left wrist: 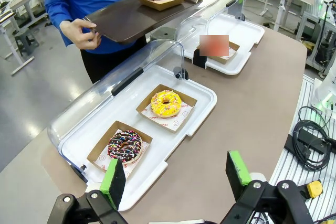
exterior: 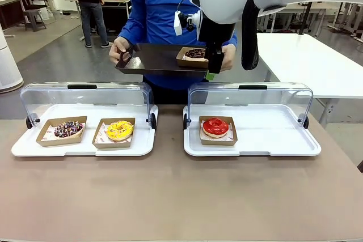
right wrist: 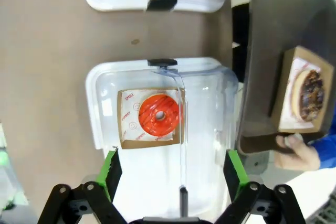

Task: Provide the desired donut to the person.
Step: Pick up and lift the Paper togo box containing the Donut pointed at by the person.

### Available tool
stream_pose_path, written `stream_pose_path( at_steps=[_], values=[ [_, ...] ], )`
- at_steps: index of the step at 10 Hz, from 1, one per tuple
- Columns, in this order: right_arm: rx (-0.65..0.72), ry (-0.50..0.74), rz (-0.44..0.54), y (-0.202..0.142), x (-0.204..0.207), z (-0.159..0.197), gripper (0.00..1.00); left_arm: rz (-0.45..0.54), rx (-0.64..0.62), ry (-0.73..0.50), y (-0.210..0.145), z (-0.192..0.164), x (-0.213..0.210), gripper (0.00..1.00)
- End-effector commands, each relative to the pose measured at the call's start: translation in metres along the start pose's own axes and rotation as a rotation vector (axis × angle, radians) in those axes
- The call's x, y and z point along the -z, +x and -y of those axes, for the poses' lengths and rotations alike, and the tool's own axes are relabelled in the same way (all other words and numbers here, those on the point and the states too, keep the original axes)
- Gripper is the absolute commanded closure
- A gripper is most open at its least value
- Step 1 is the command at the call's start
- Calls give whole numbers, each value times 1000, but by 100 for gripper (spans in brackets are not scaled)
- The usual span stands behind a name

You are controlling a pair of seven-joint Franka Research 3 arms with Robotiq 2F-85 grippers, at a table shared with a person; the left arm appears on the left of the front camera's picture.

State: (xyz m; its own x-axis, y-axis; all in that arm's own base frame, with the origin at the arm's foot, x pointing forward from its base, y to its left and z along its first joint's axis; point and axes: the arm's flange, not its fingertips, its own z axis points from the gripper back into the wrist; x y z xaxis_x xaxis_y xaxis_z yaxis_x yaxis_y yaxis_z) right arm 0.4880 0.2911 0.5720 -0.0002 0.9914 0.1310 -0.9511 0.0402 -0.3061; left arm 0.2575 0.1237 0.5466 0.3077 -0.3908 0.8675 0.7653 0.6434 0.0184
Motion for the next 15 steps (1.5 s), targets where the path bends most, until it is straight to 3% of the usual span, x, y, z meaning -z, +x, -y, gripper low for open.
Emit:
stream_pose_path(
  at_steps=[1, 4, 6, 8, 10, 15],
  values=[
    [276, 11, 125, -43, -26, 0, 0, -6, -13, -7, 0, 0, -2, 0],
    [465, 64, 316, -176, -71, -50, 0, -6, -13, -7, 0, 0, -2, 0],
    [547, -6, 462, -241, -85, -96, 0, -6, -13, -7, 0, 0, -2, 0],
    [562, -80, 556, -274, -86, -144, 0, -6, -13, -7, 0, 0, -2, 0],
    [562, -134, 555, -288, -81, -179, 0, -6, -13, -7, 0, 0, -2, 0],
    [577, -77, 645, -318, -52, -174, 0, -6, -13, -7, 0, 0, -2, 0]
  ],
)
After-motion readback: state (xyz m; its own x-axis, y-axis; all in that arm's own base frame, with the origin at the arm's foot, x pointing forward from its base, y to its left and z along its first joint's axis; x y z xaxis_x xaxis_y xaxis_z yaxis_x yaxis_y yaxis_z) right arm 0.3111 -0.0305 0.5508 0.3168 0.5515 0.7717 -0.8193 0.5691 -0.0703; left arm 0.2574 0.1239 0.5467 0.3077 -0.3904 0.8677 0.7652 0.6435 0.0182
